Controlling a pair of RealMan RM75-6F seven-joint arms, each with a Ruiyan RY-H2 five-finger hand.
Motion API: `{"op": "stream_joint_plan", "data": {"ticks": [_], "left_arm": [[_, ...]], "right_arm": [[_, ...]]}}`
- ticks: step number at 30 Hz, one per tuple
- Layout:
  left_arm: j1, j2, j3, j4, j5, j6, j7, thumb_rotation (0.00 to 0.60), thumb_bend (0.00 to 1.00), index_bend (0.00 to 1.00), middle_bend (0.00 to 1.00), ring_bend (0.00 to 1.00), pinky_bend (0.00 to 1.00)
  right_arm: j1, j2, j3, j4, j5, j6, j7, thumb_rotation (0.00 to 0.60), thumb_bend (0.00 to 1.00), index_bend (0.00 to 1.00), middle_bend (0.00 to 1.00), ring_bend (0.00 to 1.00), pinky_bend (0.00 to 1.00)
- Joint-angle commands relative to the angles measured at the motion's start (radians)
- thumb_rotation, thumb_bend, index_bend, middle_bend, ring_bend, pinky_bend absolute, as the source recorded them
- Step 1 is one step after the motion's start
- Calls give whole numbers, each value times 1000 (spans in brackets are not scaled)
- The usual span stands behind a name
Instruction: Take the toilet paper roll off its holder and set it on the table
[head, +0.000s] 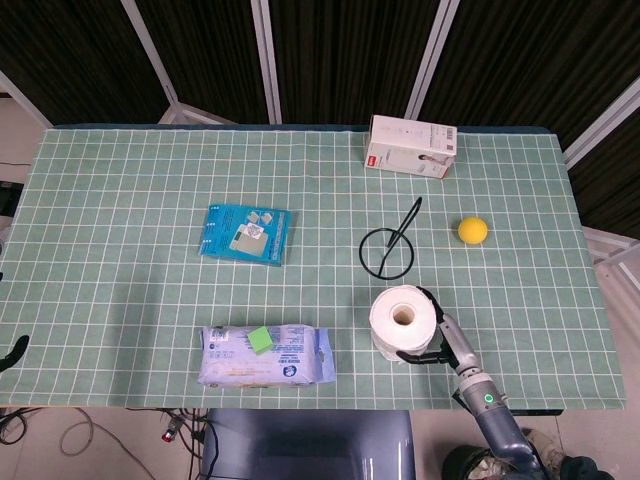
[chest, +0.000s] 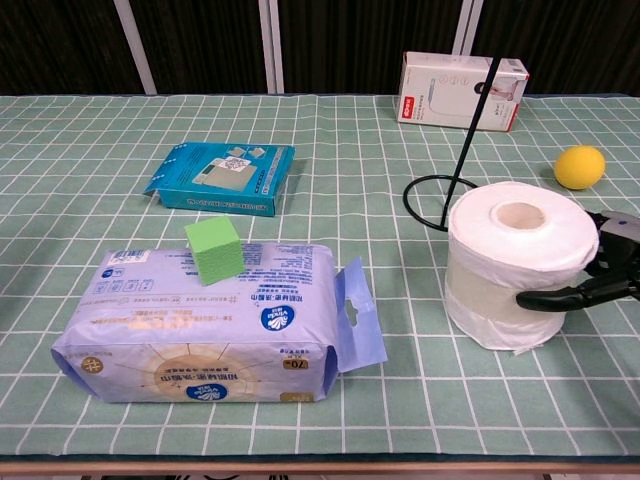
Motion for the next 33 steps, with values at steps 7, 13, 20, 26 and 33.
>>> {"op": "stream_joint_plan", "data": {"ticks": [7,13,20,26,33], "left_arm": [[-1,-2,0,-1,-2,-2,6,600,241,34,0,0,0],[-2,-4,-1,-1,-5,-4,12,600,241,35,0,0,0],[-6,-8,4,-3,-1,-11,24,600,241,35,0,0,0],[-6,-8,8,-5,11,-8,30,600,241,34,0,0,0],[1,-10,15,-7,44,20,32,600,241,35,0,0,0]], "right_arm": [[-17,87,-1,-34,-80,93,60,600,0,0,0,0,0],[-111,320,-27,-149,-205,289,51,600,0,0,0,0,0],[-249,452,-64,-113,-261,525,-405,600,0,0,0,9,0],[-292,309,-80,47,-338,684,-639,600,0,0,0,5,0],[-270,256,-92,140,-360,684,-679,600,0,0,0,6,0]]}}
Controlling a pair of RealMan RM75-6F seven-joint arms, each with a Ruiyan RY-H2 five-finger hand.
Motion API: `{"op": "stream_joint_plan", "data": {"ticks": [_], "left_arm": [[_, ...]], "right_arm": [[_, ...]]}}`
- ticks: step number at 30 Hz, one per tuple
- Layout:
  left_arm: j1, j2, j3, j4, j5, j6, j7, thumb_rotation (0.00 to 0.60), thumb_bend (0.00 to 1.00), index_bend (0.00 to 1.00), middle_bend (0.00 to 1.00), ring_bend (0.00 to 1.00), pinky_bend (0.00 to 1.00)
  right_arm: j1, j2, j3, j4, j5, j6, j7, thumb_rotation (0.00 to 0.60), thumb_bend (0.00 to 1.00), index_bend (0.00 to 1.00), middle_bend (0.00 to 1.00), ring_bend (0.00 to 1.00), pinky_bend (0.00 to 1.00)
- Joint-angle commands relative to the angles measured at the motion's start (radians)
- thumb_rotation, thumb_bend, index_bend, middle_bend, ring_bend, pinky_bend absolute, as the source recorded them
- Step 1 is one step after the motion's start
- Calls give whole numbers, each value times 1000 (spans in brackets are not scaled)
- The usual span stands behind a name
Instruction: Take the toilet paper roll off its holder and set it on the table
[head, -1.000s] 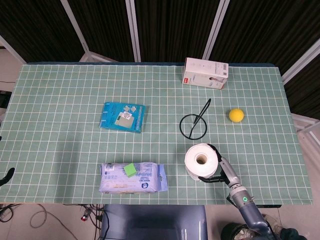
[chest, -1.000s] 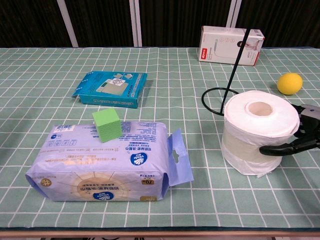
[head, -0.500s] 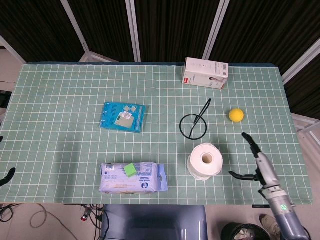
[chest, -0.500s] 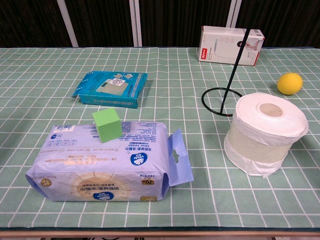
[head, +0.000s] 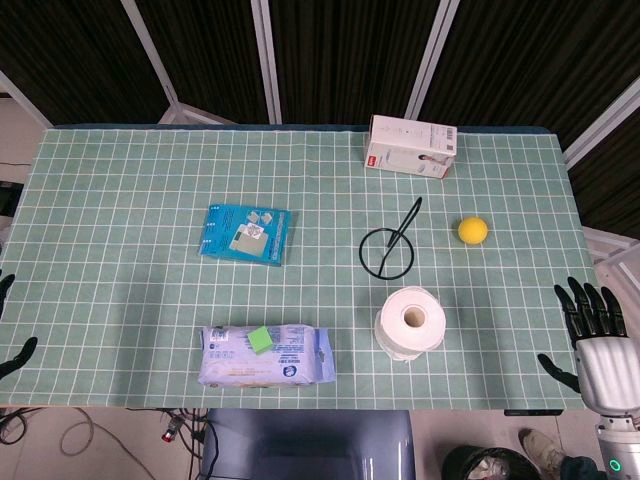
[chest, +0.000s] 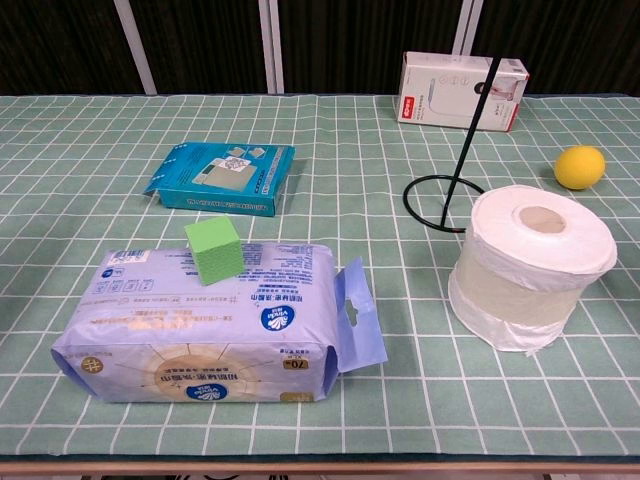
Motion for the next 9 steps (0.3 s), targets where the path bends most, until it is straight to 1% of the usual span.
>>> {"op": "stream_joint_plan", "data": {"ticks": [1,5,9], "left_arm": [[4,-2,5,-2,18,15,7,600,241,35,0,0,0],[6,-5,14,0,47,26,9,600,241,35,0,0,0],[3,-5,14,3,45,20,6,600,241,35,0,0,0]], "right_arm": [[-2,-32,-15,38,-15,-5,-18,600,0,0,0,6,0],[7,-39,-29,41,-18,-18,-20,600,0,0,0,5,0],[10,-39,-36,36,-12,-23,-22,600,0,0,0,5,0]]}}
